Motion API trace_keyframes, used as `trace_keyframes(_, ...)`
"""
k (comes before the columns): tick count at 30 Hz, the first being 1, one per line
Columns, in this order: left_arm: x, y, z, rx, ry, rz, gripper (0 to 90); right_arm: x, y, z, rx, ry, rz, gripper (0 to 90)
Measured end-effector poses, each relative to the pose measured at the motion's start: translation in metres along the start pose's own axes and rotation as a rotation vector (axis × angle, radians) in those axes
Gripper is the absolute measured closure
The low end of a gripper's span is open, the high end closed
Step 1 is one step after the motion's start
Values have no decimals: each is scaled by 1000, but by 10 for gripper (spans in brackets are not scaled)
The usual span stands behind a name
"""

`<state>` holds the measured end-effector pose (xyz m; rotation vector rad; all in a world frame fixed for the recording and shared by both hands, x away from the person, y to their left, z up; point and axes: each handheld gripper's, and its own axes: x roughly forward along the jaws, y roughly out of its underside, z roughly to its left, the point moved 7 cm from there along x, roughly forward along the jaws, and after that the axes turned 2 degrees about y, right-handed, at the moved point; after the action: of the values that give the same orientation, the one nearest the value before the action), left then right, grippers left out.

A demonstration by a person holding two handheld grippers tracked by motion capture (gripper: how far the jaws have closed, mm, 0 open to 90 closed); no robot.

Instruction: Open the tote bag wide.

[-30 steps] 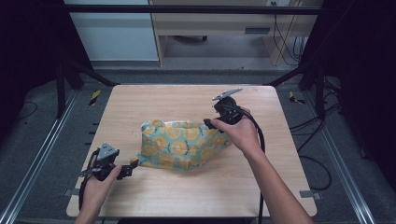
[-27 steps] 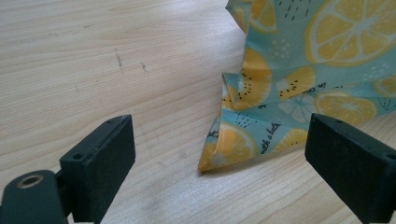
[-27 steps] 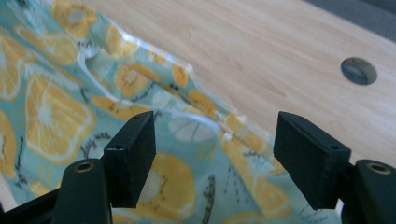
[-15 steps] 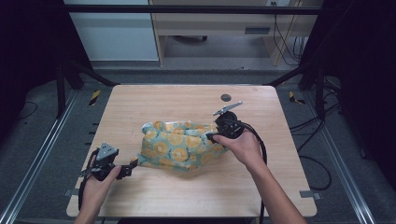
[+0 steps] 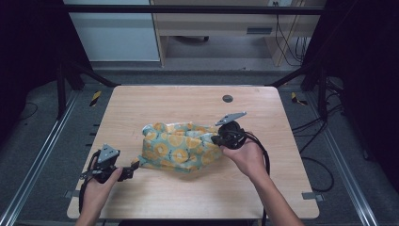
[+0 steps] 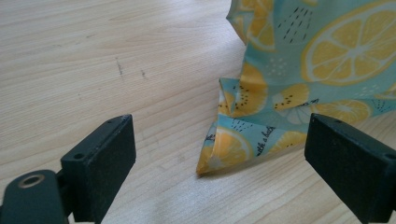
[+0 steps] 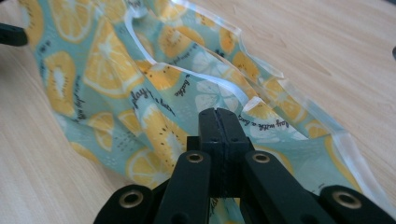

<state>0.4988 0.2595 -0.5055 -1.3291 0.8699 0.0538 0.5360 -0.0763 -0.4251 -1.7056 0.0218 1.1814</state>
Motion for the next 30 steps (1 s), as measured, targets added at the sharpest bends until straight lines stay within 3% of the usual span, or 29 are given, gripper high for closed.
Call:
trace_keyframes(8, -10, -11, -7, 45, 11, -45, 96, -22, 2, 28, -46, -60, -123, 900)
trace_keyframes(11, -18, -20, -10, 36, 36, -80, 108, -29, 6, 37, -58, -81, -149, 900)
trace_keyframes(19, -29, -49, -16, 88, 40, -94, 126, -28, 37, 61, -73, -136, -136, 900)
trace_keyframes(24, -30, -80, -20, 120, 48, -106, 142, -23, 50, 67, -79, -155, -127, 900)
trace_keyframes(27, -25, -102, -22, 148, 69, -102, 147, -22, 51, 67, -82, -155, -129, 900)
trace_keyframes(30, -10, -117, -25, 178, 91, -57, 150, -22, 51, 67, -82, -160, -132, 900)
